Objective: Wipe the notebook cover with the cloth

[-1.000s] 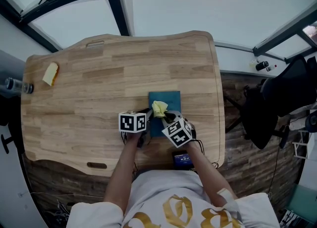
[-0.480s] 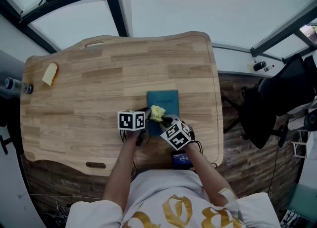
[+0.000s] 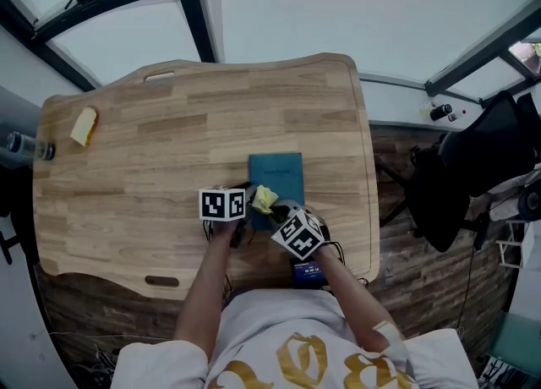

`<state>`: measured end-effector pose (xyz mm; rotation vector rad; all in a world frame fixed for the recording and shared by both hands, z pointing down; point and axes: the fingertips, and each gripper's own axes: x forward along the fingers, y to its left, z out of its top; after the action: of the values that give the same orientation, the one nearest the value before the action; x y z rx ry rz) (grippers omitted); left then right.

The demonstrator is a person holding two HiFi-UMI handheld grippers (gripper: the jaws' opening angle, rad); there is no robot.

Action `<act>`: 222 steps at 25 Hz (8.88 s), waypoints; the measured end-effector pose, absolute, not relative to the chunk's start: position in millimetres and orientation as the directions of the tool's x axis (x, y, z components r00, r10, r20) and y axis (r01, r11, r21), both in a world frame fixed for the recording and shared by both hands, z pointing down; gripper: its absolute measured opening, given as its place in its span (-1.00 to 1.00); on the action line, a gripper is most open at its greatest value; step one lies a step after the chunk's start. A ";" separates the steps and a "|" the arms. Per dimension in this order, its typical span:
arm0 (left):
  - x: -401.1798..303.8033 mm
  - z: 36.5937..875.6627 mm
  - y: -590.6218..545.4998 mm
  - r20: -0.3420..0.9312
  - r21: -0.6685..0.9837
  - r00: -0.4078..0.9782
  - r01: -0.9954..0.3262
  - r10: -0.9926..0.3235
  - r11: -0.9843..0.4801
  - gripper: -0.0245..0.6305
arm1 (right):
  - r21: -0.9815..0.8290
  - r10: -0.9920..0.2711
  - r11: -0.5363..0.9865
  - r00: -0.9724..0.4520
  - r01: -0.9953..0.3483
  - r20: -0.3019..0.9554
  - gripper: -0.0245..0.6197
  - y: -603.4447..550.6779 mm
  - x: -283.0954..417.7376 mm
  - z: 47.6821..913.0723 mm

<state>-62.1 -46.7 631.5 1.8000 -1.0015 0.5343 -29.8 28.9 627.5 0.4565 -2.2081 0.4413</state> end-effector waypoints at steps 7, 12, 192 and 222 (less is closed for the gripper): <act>-61.7 630.8 -45.8 0.721 0.539 0.567 -0.820 -0.398 -0.191 -0.72 | -0.198 -0.107 0.898 -0.632 -0.392 0.768 -0.81 48.2 -36.9 626.5; -61.9 630.7 -45.7 0.723 0.534 0.563 -0.823 -0.400 -0.194 -0.72 | -0.203 -0.086 0.909 -0.640 -0.364 0.763 -0.81 56.8 -39.7 626.6; -62.0 631.2 -46.0 0.723 0.537 0.565 -0.822 -0.397 -0.191 -0.72 | -0.171 -0.221 0.836 -0.606 -0.521 0.764 -0.81 -7.1 22.5 624.9; -87.5 562.1 -35.5 0.611 0.282 0.398 -0.917 -0.684 -0.281 -0.83 | -0.019 -0.648 0.562 -0.454 -0.827 0.612 -0.81 -38.0 61.0 531.8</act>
<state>-87.5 -35.5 562.1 2.0569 -1.3623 0.5017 61.0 -38.0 531.8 1.1790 -2.2446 0.4265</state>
